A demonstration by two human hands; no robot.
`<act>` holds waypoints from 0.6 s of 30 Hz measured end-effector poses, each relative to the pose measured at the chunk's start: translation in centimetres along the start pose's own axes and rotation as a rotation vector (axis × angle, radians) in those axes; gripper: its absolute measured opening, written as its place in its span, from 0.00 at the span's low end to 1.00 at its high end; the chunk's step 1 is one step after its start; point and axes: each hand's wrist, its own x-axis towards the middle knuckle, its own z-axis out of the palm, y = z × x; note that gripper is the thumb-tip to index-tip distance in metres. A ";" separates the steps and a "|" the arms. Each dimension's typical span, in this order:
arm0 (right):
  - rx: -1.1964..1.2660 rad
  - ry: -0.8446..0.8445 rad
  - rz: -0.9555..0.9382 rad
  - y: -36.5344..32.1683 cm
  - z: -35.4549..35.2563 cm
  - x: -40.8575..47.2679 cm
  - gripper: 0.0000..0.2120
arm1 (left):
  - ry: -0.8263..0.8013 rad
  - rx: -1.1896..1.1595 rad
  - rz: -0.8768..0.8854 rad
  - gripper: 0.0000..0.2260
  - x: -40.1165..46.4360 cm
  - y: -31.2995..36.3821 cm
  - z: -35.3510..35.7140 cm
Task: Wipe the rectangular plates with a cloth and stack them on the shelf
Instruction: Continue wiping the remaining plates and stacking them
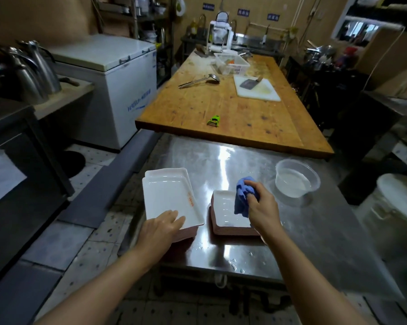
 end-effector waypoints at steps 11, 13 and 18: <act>-0.035 0.082 0.089 2.0 -0.9 -0.7 0.13 | -0.257 -0.100 -0.081 0.20 0.2 -2.0 2.4; -0.038 0.094 0.105 2.3 -1.4 -0.5 0.13 | -0.284 -0.137 -0.120 0.17 0.4 -2.2 2.7; -0.101 0.097 0.103 3.6 -2.4 0.9 0.13 | -0.221 -0.110 -0.140 0.19 2.2 -0.8 1.9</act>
